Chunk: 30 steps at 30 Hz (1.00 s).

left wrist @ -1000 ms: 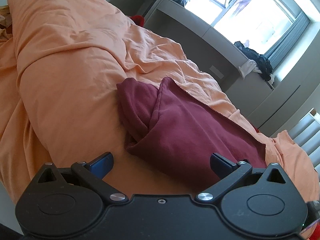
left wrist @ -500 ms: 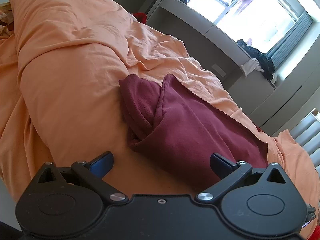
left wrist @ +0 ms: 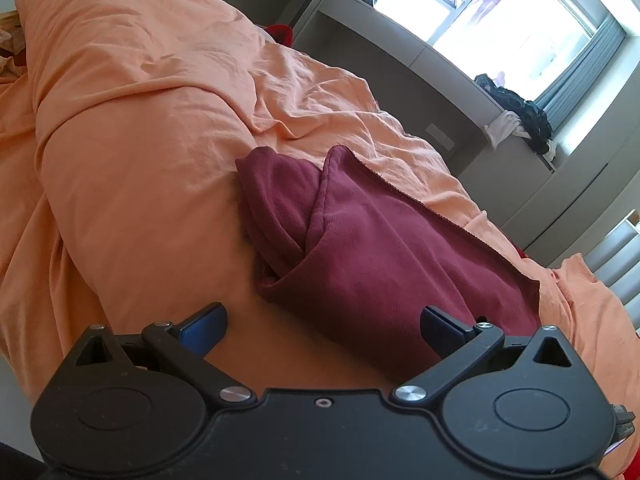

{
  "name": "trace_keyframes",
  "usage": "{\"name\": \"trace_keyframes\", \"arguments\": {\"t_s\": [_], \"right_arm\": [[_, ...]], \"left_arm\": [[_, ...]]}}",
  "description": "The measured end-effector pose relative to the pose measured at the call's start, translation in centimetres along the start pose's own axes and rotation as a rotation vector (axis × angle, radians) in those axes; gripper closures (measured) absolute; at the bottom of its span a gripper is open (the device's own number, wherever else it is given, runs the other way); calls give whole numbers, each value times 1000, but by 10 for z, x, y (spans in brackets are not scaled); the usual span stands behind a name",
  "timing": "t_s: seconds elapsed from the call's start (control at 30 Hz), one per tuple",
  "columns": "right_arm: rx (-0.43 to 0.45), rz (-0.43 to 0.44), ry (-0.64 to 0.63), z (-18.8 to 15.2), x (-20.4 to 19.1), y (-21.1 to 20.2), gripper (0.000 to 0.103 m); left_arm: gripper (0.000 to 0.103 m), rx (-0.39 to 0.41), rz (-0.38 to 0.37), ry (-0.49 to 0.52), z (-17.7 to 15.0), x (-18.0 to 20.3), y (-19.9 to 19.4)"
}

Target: Fold small clothes

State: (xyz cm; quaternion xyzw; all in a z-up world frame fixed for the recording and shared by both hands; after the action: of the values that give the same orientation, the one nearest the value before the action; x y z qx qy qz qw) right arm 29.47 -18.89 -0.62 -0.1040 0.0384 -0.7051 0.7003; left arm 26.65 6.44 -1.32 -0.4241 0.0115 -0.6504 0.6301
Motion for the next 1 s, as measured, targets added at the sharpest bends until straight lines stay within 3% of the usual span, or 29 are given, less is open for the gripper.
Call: {"name": "trace_keyframes", "arguments": {"t_s": [0.43,0.6,0.77,0.87,1.0], "right_arm": [[11,-1,7,-2,0,1,0],[11,-6,12,-2,0,0,0],[-1,-12,27,-2,-1,-1,0],[1,-11,37,-3,-1,-2,0],[2,-17,47,-4,-2,-2,0]], "left_arm": [[1,-23,-7,-19,-1,-1,3],[1,-95,-90,11,1,2,12],[1,-60,-114,26,-1,7,10],[1,-40,-157,84,-3,18,11],[1,-84,-142,116,-5,27,24]]}}
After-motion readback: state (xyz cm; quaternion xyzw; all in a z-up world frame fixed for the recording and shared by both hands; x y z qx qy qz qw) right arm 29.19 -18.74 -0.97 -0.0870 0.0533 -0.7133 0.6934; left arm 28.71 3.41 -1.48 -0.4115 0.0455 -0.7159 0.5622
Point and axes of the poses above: each gripper's, at about its wrist camera, not at the fingertips, and y roughly the way its jaws point, x to its right, z to its top, the point moved 2 cm from there along y, roughly the way its jaws point, and after that the axes turned 1 degree about -z, right-handed, at the moved point
